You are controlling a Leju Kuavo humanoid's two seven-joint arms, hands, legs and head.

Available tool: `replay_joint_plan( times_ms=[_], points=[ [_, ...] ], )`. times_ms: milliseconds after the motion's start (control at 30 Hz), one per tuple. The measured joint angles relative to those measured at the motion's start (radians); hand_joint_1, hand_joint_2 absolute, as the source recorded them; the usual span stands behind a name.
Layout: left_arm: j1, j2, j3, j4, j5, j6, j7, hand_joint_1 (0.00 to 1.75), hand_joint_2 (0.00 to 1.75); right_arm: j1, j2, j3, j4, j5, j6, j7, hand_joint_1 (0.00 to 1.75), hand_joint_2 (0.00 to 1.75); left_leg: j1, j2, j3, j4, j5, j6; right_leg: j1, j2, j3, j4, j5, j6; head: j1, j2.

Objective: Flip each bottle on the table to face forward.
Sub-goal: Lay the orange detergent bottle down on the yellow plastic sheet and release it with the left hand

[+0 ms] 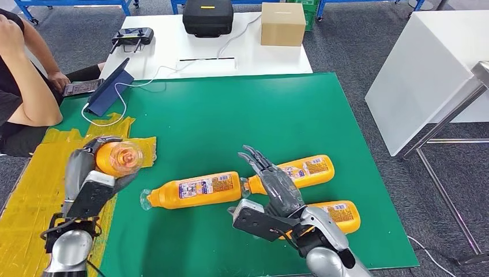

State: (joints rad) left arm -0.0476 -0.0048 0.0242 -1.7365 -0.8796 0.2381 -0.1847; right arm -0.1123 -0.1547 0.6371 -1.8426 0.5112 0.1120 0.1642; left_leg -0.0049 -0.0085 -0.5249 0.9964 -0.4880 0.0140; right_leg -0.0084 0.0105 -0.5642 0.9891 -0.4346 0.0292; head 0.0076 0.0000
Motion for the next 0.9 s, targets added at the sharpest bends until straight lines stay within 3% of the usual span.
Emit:
replay_joint_plan(
  times_ms=[300, 567, 700, 733, 867, 900],
  points=[
    [-0.048, 0.064, 0.035, 0.154, -0.223, 0.051, 0.054, 1.75, 1.75, 0.002, -0.01, -0.006, 0.0, -0.002, 0.014, 0.002, 0.0, 0.0, 0.0, 0.0, -0.001, 0.0, 0.0, 0.0, 0.0, 0.0, 0.0, 0.0, 0.0, 0.0, 0.0, 0.0],
    [-0.085, 0.109, -0.019, 0.323, -0.342, -0.101, 0.109, 1.75, 1.75, -0.004, -0.014, 0.001, 0.006, -0.002, 0.051, 0.016, 0.0, 0.0, -0.001, 0.0, -0.001, 0.0, 0.0, 0.0, -0.001, 0.0, 0.0, 0.0, 0.0, 0.0, 0.0, 0.0],
    [-0.132, 0.144, -0.06, 0.432, -0.335, -0.201, 0.104, 0.01, 0.0, -0.029, -0.013, 0.01, 0.025, -0.013, 0.087, 0.027, 0.0, 0.0, 0.0, 0.0, -0.001, 0.0, 0.0, 0.0, -0.001, 0.0, 0.0, 0.0, 0.0, 0.0, 0.0, 0.0],
    [-0.148, 0.154, -0.07, 0.46, -0.334, -0.225, 0.102, 0.0, 0.0, -0.04, -0.011, 0.014, 0.034, -0.017, 0.097, 0.033, 0.0, 0.0, 0.0, 0.0, -0.001, 0.0, 0.0, 0.0, -0.001, 0.0, 0.0, 0.0, 0.0, 0.0, 0.0, 0.0],
    [-0.203, 0.18, -0.102, 0.561, -0.332, -0.285, 0.099, 0.0, 0.0, -0.091, 0.001, 0.035, 0.087, -0.021, 0.131, 0.06, 0.0, 1.75, 0.0, 0.001, 0.001, 0.0, 0.0, -0.001, -0.001, 0.001, 0.001, 0.001, 0.0, 0.0, 0.0, 0.0],
    [-0.212, 0.182, -0.106, 0.578, -0.328, -0.286, 0.097, 0.0, 0.0, -0.103, 0.003, 0.039, 0.101, -0.023, 0.139, 0.067, 0.0, 1.75, 0.0, 0.001, 0.001, 0.0, 0.001, -0.001, -0.001, 0.001, 0.001, 0.001, 0.0, 0.0, 0.0, 0.0]
  ],
)
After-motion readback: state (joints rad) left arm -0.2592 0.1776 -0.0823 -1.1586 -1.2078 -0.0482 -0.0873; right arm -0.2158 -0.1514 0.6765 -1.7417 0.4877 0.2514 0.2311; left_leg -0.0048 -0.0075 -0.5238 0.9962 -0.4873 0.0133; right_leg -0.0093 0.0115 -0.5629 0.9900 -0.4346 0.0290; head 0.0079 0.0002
